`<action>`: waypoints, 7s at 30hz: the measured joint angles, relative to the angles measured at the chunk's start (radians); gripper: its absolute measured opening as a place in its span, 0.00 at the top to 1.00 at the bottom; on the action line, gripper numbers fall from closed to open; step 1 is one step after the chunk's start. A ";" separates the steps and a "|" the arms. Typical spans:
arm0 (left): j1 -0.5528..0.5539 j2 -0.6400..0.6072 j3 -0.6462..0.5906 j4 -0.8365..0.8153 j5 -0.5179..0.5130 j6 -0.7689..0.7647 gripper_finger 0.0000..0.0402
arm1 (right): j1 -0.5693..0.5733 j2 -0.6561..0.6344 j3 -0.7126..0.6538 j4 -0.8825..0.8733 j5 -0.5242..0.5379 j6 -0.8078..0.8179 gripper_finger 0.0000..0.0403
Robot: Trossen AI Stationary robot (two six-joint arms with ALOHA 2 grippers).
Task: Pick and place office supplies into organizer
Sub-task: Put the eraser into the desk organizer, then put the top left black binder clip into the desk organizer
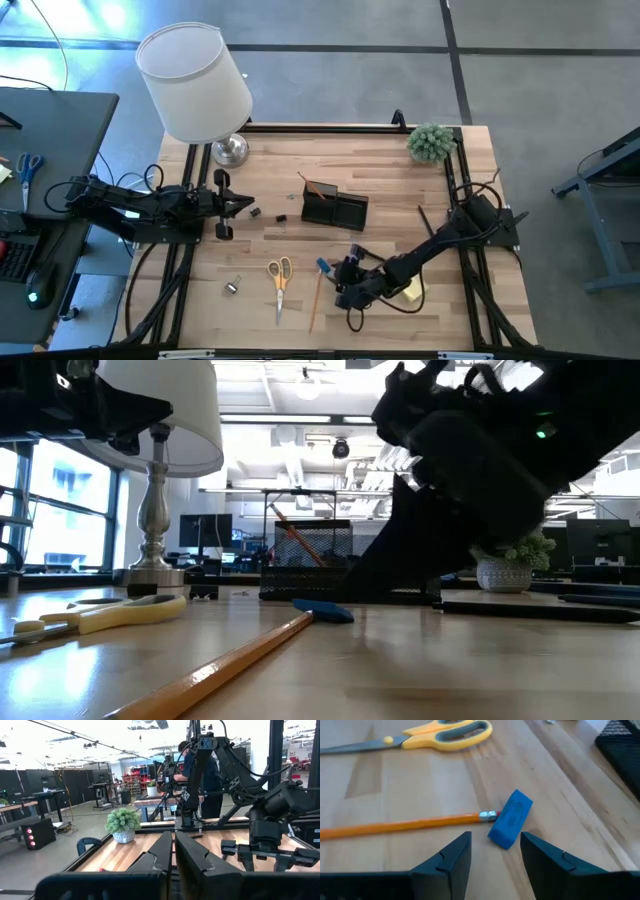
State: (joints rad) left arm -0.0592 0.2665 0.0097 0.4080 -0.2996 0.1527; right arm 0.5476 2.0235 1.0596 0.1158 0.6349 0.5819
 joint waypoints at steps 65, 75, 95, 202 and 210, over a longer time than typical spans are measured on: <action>0.000 0.000 0.000 0.008 0.014 0.025 0.97 | -0.037 0.077 0.061 -0.036 0.085 0.064 0.91; 0.000 0.000 0.000 0.008 0.014 0.025 0.97 | -0.083 0.003 0.060 -0.027 0.136 -0.107 0.89; 0.000 0.000 0.000 -0.013 0.013 0.025 0.97 | -0.384 -0.069 0.060 -0.062 -0.045 -0.537 0.83; 0.001 0.707 0.124 -0.505 -0.246 -0.658 0.54 | -0.292 -0.142 0.060 0.110 -0.273 -0.762 0.65; 0.001 0.740 0.124 -0.456 -0.234 -0.658 0.58 | -0.292 -0.142 0.060 0.105 -0.276 -0.739 0.65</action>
State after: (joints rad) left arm -0.0583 1.0064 0.1337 -0.0485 -0.5335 -0.5049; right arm 0.2554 1.8812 1.1198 0.2211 0.3585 -0.1570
